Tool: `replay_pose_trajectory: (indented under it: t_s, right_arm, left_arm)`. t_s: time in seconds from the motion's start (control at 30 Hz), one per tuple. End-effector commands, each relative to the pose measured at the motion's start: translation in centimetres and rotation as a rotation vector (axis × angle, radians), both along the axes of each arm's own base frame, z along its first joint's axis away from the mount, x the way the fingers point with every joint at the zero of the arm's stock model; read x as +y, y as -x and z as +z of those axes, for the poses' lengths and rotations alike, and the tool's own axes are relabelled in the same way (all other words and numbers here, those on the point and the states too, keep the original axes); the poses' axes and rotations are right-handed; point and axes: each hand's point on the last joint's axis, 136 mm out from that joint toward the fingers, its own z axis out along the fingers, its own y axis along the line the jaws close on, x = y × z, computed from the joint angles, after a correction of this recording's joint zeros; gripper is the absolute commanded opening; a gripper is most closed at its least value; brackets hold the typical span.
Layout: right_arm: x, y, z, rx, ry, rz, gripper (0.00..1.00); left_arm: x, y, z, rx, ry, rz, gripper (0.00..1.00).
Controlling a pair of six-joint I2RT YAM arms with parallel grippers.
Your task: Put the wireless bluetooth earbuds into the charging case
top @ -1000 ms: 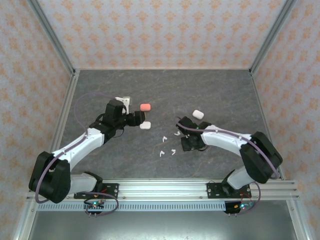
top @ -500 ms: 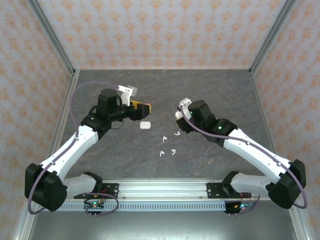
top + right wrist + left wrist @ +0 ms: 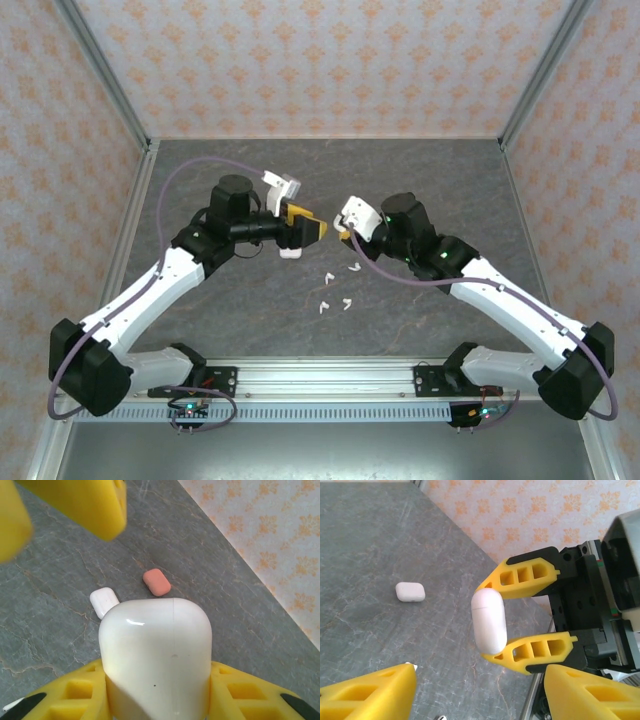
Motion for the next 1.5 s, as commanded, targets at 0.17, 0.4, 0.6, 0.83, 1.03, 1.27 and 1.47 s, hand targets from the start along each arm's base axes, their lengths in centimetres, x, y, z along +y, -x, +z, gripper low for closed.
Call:
replay_pose_trajectory:
  t_s: [0.17,0.4,0.6,0.83,1.03,1.27,1.47]
  right_arm:
    - [1.1,-0.2,2.3,-0.068,-0.037,0.053,0.38]
    - [1.0,-0.1,2.3,-0.067,-0.036,0.056,0.38]
    - [1.2,0.0,2.1,-0.055,-0.043,0.062,0.39]
    - [1.2,0.0,2.1,-0.052,-0.045,0.058,0.39]
    - [1.0,0.1,2.2,-0.038,-0.052,0.047,0.47]
    - [0.5,0.9,3.1,0.008,-0.113,0.028,0.78]
    - [-0.4,2.1,5.0,0.115,-0.289,0.052,0.99]
  left_arm:
    - [-2.5,-0.4,1.2,0.008,0.071,-0.059,0.60]
    - [-3.6,-0.4,0.9,0.016,0.069,-0.083,0.55]
    - [-4.4,-0.4,0.1,0.041,0.066,-0.102,0.48]
    - [-4.4,-0.2,-0.1,0.036,0.050,-0.116,0.35]
    - [-4.2,0.0,-0.3,0.028,0.037,-0.117,0.25]
    - [-3.2,-0.1,0.4,-0.045,0.019,-0.071,0.21]
    - [-2.3,-0.1,0.8,-0.138,0.010,-0.023,0.18]
